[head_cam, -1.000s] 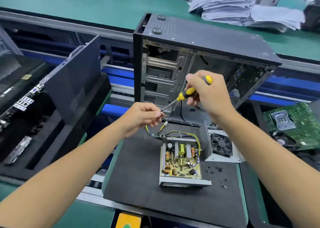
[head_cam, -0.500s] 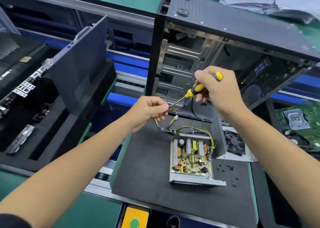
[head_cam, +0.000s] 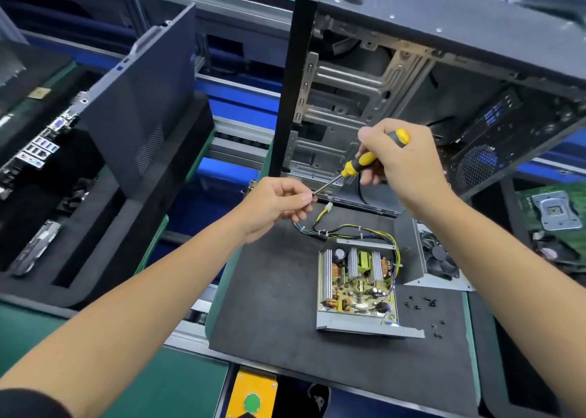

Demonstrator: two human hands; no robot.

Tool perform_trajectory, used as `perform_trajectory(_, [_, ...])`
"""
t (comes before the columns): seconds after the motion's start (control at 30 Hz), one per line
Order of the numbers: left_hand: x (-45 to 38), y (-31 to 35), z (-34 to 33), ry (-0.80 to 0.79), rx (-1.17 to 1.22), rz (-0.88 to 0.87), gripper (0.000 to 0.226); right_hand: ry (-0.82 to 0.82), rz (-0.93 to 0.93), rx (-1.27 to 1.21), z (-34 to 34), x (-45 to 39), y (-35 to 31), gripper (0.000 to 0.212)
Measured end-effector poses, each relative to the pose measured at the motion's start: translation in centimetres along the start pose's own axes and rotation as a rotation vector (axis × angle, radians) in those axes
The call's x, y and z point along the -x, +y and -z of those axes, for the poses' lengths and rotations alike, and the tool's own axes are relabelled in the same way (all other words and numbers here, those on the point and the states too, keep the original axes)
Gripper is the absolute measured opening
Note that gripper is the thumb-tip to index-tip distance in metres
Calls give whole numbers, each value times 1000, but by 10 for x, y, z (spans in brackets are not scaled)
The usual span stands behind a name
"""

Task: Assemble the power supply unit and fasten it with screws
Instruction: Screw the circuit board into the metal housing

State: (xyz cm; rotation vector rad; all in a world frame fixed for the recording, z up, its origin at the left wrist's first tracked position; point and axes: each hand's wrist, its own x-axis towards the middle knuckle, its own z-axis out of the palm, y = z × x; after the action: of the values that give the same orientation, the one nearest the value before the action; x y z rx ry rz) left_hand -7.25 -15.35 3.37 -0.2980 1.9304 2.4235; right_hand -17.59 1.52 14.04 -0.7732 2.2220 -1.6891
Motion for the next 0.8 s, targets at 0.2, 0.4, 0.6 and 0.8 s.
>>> perform_trajectory(0.2, [-3,-10,-6,-29,-100,1,15,-137,-36,58,10,-2,7,20])
perform_trajectory(0.4, [-6,-22,-5,-126,-409,-9,13,-346,-29,187,16,2,14,18])
perform_trajectory(0.6, [-7,-40,-10,-157,-697,-37,26,-498,1,389,4,9,19,16])
perform_trajectory(0.8, [-6,-65,-14,-138,-880,-89,12,-576,50,549,-8,13,32,15])
